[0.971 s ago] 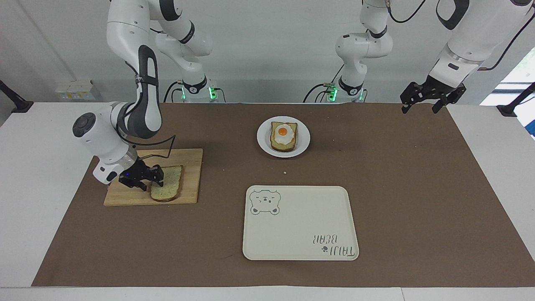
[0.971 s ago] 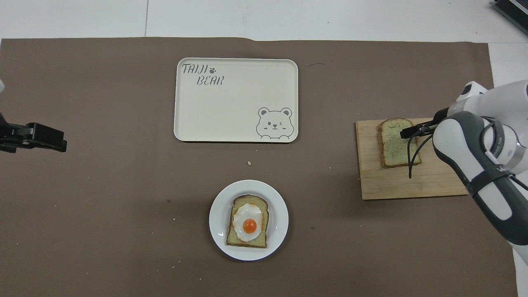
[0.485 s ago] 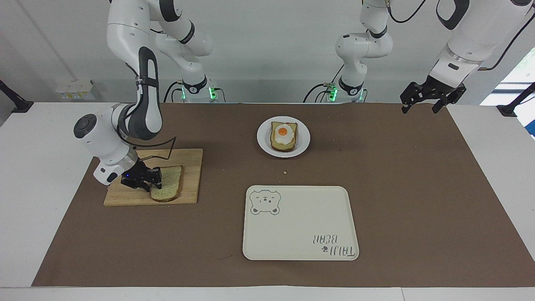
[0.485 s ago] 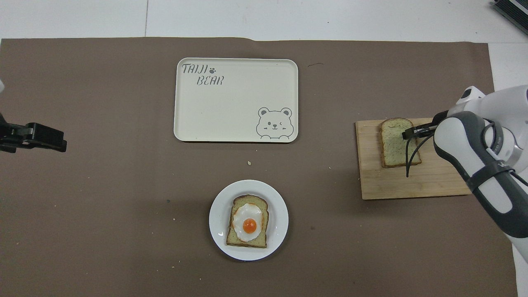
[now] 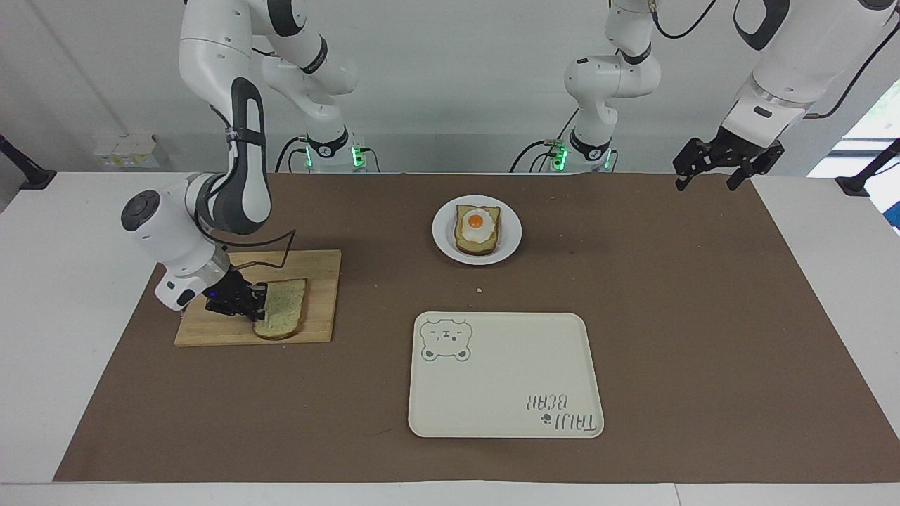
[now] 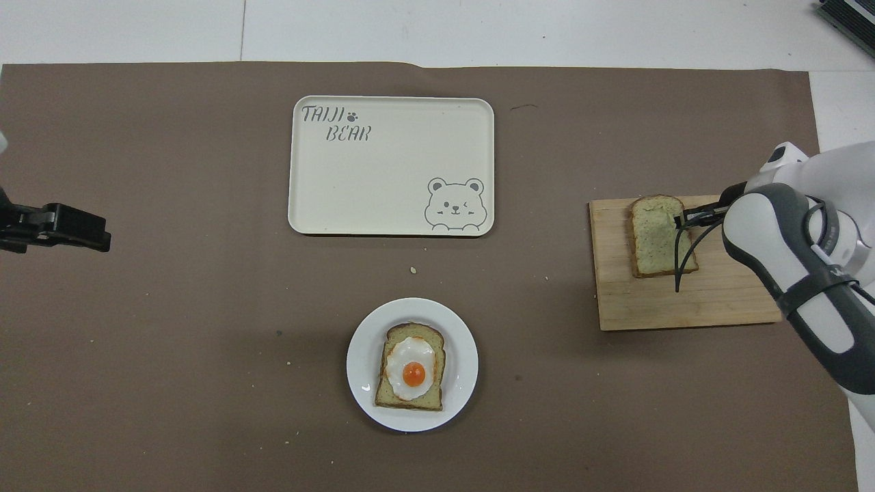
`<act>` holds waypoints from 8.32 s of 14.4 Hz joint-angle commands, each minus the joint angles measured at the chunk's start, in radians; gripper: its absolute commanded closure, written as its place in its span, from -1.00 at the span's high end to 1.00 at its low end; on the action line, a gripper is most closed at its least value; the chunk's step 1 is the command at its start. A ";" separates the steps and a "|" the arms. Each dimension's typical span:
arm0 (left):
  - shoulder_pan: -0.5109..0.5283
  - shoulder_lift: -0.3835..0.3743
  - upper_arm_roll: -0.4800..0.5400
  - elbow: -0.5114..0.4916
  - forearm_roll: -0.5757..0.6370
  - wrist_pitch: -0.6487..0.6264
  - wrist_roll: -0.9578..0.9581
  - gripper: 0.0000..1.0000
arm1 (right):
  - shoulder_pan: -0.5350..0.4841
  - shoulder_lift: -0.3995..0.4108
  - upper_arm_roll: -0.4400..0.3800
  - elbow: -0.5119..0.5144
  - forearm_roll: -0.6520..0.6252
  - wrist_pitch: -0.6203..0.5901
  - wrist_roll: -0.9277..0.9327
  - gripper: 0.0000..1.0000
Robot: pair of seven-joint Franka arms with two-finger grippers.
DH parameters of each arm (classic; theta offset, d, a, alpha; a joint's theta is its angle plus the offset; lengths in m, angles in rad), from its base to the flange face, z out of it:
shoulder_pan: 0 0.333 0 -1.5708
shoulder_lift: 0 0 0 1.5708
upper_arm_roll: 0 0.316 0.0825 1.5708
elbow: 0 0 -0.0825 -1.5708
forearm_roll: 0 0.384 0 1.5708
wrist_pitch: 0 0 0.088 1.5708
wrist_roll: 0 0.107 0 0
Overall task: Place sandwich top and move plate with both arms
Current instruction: 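Close the right gripper on the bread slice edge and lift it, then carry the bread slice with the right gripper over the egg toast, then lower the bread onto the egg toast and open the right gripper, then withdraw the right gripper to rest while the left gripper reaches out, then move the left gripper to the white plate rim and grip it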
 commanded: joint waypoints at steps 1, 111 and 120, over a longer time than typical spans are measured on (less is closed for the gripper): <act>0.011 -0.001 -0.009 0.016 0.017 -0.020 -0.006 1.00 | -0.013 0.009 0.009 -0.004 0.037 0.016 -0.037 -1.00; -0.009 -0.191 -0.011 -0.704 -0.644 0.274 0.508 1.00 | 0.111 -0.549 0.039 0.216 -0.305 -0.717 0.485 1.00; -0.338 -0.173 -0.013 -1.022 -0.933 0.763 0.580 1.00 | 0.110 -0.562 0.030 0.210 -0.290 -0.722 0.458 1.00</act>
